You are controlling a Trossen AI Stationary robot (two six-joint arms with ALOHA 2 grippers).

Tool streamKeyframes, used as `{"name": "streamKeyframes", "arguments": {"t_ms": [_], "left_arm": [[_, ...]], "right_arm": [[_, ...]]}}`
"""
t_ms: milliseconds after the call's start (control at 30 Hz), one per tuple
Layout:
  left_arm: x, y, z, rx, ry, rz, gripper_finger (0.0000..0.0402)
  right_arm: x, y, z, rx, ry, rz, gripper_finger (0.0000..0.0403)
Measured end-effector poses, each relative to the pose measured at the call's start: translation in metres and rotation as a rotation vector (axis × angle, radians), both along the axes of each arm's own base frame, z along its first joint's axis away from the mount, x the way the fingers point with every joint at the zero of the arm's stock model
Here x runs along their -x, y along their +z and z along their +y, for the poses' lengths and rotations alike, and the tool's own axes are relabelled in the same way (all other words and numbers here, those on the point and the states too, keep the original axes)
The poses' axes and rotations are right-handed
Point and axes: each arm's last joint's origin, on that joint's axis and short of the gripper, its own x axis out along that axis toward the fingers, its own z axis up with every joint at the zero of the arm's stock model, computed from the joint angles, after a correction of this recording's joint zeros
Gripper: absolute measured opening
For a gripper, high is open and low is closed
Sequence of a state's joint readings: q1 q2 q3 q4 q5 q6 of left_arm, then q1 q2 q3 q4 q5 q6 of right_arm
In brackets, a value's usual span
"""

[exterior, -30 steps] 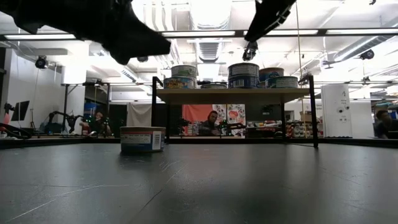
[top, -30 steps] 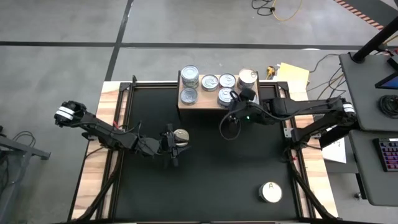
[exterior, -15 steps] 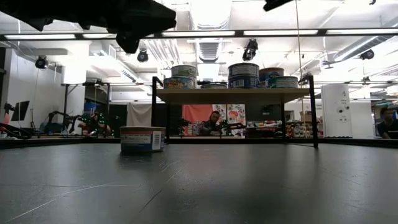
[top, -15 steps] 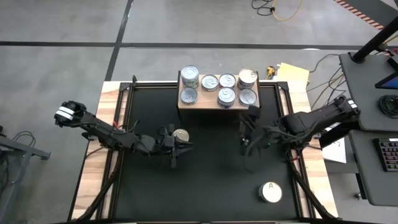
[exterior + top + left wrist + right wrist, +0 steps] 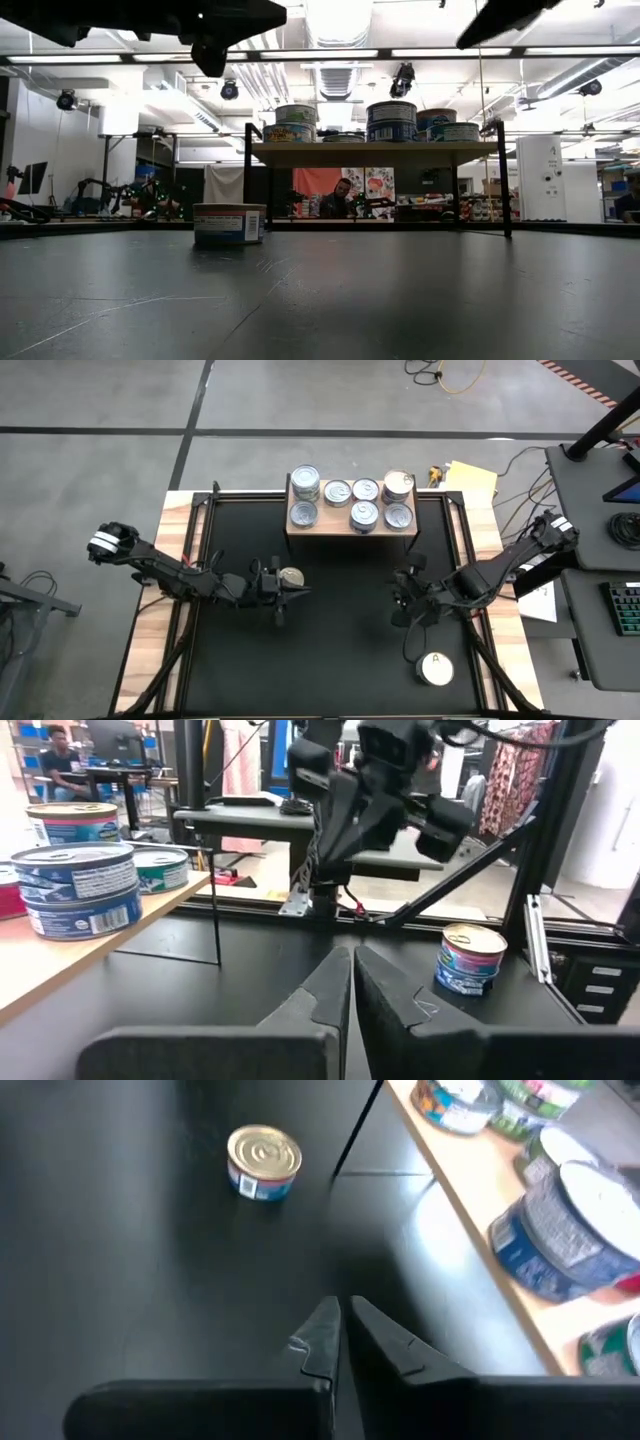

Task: Stack canned seafood by type on shelf
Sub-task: Adjust the blue tuna cans

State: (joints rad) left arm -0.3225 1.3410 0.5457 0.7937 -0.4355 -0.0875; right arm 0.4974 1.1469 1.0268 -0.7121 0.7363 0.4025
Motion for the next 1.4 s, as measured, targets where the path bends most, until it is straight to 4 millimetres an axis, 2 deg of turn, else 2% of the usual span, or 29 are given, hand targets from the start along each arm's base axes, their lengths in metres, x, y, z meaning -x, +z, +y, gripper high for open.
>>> {"name": "streamKeyframes", "arguments": {"t_ms": [233, 367, 500, 567, 800, 1100, 1400], "left_arm": [[-0.004, 0.008, 0.003, -0.003, 0.016, -0.022, 0.0000], [-0.006, 0.012, 0.003, -0.018, 0.016, -0.032, 0.0000], [-0.009, 0.019, 0.002, -0.024, 0.017, -0.052, 0.0000], [-0.009, 0.022, 0.002, -0.032, 0.018, -0.059, 0.0000], [-0.010, 0.023, 0.001, -0.034, 0.018, -0.058, 0.0000], [-0.010, 0.023, 0.001, -0.021, 0.017, -0.060, 0.0000], [-0.010, 0.023, 0.001, -0.032, 0.017, -0.056, 0.0000]], "right_arm": [[0.007, -0.018, 0.006, -0.043, -0.044, -0.008, 0.0010], [0.007, -0.030, 0.005, -0.001, -0.134, -0.094, 0.0009], [-0.003, -0.044, 0.004, 0.057, -0.238, -0.229, 0.0009], [-0.010, -0.044, 0.001, 0.076, -0.261, -0.262, 0.0009], [-0.032, -0.032, -0.029, 0.016, -0.347, -0.316, 0.0009], [-0.052, -0.030, -0.087, -0.288, -0.377, -0.325, 0.0009], [-0.057, -0.031, -0.102, -0.321, -0.427, -0.372, 0.0012]]}}
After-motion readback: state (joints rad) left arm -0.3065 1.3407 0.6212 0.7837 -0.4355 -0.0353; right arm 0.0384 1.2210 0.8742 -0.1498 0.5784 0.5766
